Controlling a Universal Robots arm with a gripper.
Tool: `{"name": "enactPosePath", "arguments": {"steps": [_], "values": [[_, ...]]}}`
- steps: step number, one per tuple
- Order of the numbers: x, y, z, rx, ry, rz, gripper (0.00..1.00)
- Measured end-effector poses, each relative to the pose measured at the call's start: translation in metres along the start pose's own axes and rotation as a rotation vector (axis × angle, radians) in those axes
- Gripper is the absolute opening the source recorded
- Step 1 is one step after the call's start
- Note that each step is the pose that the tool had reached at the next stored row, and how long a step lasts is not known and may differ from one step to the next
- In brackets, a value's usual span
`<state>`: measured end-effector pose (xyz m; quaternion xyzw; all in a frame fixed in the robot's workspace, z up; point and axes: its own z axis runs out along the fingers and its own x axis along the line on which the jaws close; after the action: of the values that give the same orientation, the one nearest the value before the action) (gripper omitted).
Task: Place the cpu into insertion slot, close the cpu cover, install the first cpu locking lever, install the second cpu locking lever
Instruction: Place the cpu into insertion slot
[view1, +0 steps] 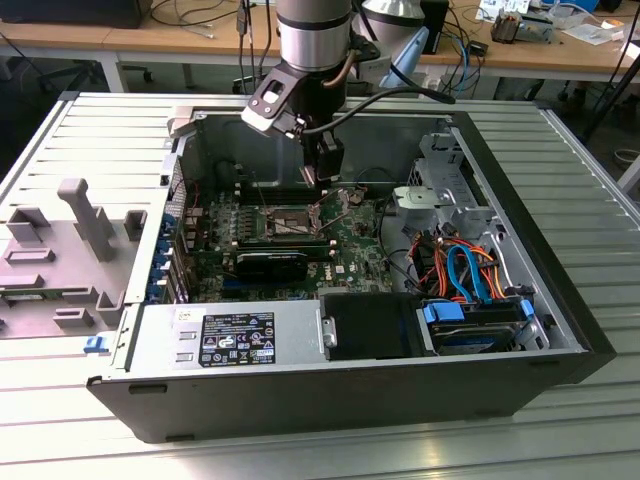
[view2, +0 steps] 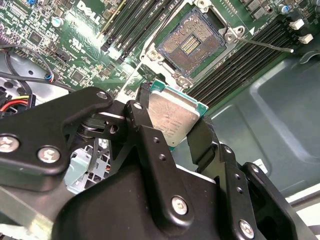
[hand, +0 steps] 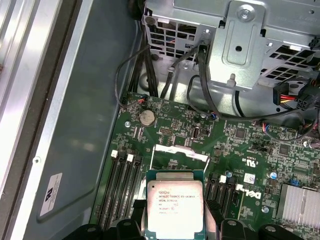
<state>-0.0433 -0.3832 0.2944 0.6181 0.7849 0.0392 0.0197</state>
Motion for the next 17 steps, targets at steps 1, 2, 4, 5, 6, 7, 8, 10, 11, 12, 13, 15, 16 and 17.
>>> {"name": "enactPosePath", "arguments": {"steps": [1, 2, 4, 5, 6, 7, 8, 10, 11, 12, 13, 15, 16, 17], "values": [[0.0000, 0.0000, 0.0000, 0.0000, -0.0001, 0.001, 0.55], [0.0000, 0.0000, 0.0001, -0.0001, -0.0002, 0.003, 0.55], [0.0000, 0.0000, 0.0002, -0.0001, -0.0003, 0.005, 0.55], [0.0000, 0.0000, 0.0003, -0.0001, -0.0005, 0.006, 0.55], [0.0000, 0.0000, 0.0004, -0.0001, -0.0007, 0.009, 0.55], [0.0000, 0.0000, 0.0004, -0.0002, -0.0009, 0.010, 0.55], [0.0000, -0.0001, 0.0005, -0.0002, -0.0009, 0.011, 0.55], [0.0000, 0.0000, 0.0007, -0.0003, -0.0013, 0.016, 0.55], [0.0000, -0.0001, 0.0008, -0.0003, -0.0015, 0.017, 0.55], [0.0000, -0.0001, 0.0010, -0.0004, -0.0019, 0.023, 0.55], [0.0000, -0.0001, 0.0012, -0.0005, -0.0025, 0.029, 0.55], [0.0000, -0.0002, 0.0020, -0.0008, -0.0038, 0.045, 0.55], [0.0000, -0.0002, 0.0023, -0.0010, -0.0045, 0.052, 0.55], [0.0000, -0.0002, 0.0024, -0.0010, -0.0047, 0.055, 0.55]]}}
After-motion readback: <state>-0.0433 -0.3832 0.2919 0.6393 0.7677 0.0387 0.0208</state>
